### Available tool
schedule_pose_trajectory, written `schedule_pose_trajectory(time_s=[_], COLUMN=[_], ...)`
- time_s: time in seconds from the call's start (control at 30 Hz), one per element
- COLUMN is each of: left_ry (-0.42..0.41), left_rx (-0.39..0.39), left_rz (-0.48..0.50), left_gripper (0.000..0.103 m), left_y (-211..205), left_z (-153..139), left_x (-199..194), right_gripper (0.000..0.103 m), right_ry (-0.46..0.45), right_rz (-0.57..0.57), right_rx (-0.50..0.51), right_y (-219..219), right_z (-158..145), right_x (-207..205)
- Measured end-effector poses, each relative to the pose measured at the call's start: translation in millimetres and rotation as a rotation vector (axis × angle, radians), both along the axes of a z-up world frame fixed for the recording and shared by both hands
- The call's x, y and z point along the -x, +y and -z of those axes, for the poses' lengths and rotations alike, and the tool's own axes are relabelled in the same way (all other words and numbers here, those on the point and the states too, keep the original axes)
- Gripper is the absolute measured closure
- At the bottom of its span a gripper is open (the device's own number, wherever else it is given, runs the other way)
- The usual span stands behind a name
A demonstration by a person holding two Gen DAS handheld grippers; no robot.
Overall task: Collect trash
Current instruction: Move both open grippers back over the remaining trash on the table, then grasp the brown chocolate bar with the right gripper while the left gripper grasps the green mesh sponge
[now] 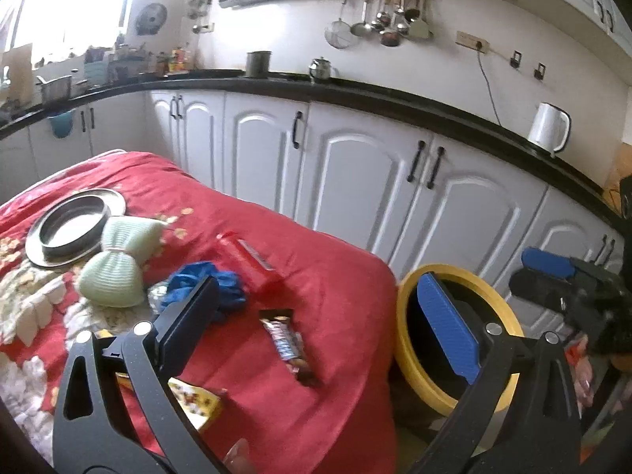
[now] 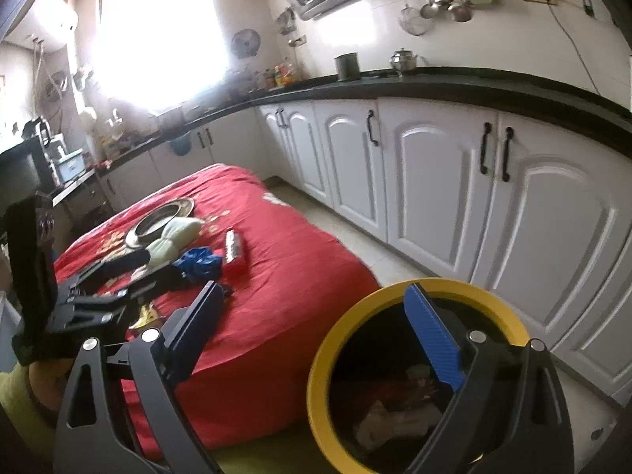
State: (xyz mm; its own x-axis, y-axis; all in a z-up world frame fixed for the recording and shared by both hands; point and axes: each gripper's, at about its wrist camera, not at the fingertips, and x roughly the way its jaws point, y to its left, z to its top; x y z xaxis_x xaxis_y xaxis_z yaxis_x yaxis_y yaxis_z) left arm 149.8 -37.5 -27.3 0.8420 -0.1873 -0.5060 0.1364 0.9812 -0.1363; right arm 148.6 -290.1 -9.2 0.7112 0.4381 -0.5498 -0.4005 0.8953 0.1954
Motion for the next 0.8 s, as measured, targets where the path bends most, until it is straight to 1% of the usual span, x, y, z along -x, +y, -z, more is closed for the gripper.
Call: schedule_pose_trajectory(time_s=[0.13, 0.6, 0.8], left_ry=[-0.010, -0.027, -0.029], left_rx=[0.004, 0.013, 0.010], left_rz=[-0.031, -0.121, -0.184], left_gripper=[0.011, 0.011, 0.011], left_y=[13, 51, 74], left_z=[-2, -4, -3], left_x=[1, 3, 3], right_gripper=[0.013, 0.012, 0.012], right_ry=[0.002, 0.009, 0.015], right_rz=[-0.047, -0.170, -0.224], right_rx=[0.028, 0.078, 0.097], right_y=[19, 71, 96], right_z=[2, 9, 16], right_x=[3, 9, 7])
